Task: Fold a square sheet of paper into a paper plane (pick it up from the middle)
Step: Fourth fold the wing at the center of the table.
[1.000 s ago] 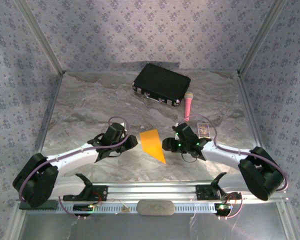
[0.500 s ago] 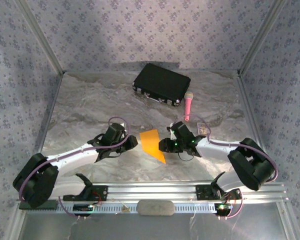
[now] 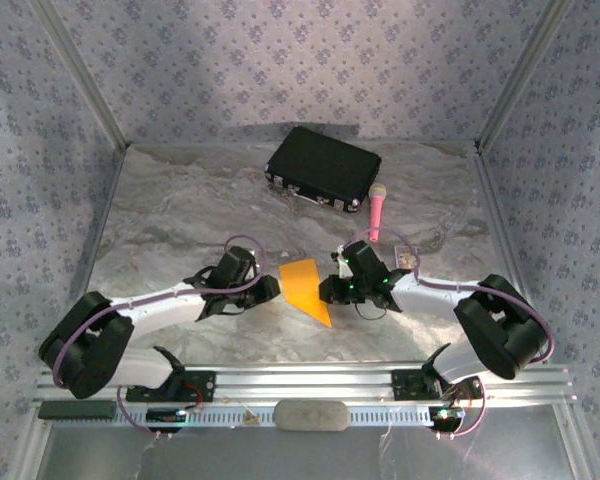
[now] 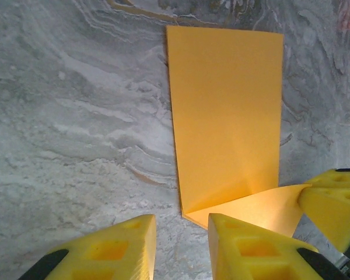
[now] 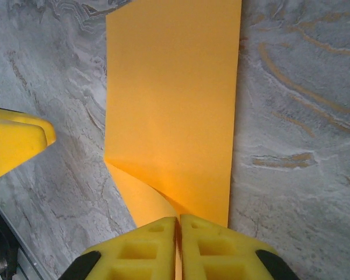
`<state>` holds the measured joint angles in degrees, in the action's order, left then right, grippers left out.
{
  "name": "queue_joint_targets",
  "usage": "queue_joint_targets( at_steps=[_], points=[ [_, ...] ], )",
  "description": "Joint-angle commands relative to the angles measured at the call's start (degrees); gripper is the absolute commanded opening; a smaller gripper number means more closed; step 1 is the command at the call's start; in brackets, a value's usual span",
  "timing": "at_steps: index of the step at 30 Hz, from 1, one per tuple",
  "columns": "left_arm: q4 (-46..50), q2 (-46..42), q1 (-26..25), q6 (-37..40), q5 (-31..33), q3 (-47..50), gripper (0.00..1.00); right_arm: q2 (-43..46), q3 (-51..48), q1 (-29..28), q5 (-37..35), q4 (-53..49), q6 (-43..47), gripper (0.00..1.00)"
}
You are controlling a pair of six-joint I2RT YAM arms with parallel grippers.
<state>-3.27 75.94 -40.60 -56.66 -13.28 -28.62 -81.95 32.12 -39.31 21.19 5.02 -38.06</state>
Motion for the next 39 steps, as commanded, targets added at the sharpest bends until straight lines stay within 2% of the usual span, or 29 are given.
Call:
queue_joint_targets(
  at_steps=[1, 10, 16, 25, 29, 32, 35, 39],
  points=[
    [-2.24, 0.95, 0.72, 0.06, -2.72, -2.57, 0.32, 2.40, -0.94, 0.69, 1.52, 1.11, 0.32, 0.09],
    [-6.40, 3.29, 1.75, -1.24, -5.93, -3.62, 0.57, 3.47, -3.72, 3.00, 4.86, 5.78, -1.62, 0.09],
    [-11.32, 7.24, 1.79, -3.51, -7.28, -4.27, 0.60, 3.55, -4.78, 3.87, 4.73, 6.70, -2.02, 0.09],
    [-18.28, 13.53, 1.78, -6.08, -10.08, -6.10, 0.43, 3.82, -5.21, 4.68, 5.44, 6.73, -1.84, 0.09],
    [-20.79, 15.00, 1.76, -7.25, -10.53, -6.03, 0.27, 4.39, -5.18, 4.71, 4.37, 5.45, -1.82, 0.12],
    [-21.56, 15.16, 1.77, -7.81, -10.74, -5.83, 0.15, 6.58, -5.14, 4.40, 1.48, 2.77, -1.03, 0.21],
    [-21.51, 14.68, 1.84, -8.02, -10.63, -5.67, 0.14, 10.84, -4.34, 2.30, -5.34, -2.73, 1.58, 0.32],
    [-20.91, 13.85, 1.82, -7.85, -10.80, -5.82, 0.14, 17.33, -5.97, -2.32, -14.70, -5.05, 8.60, 0.40]
  ],
)
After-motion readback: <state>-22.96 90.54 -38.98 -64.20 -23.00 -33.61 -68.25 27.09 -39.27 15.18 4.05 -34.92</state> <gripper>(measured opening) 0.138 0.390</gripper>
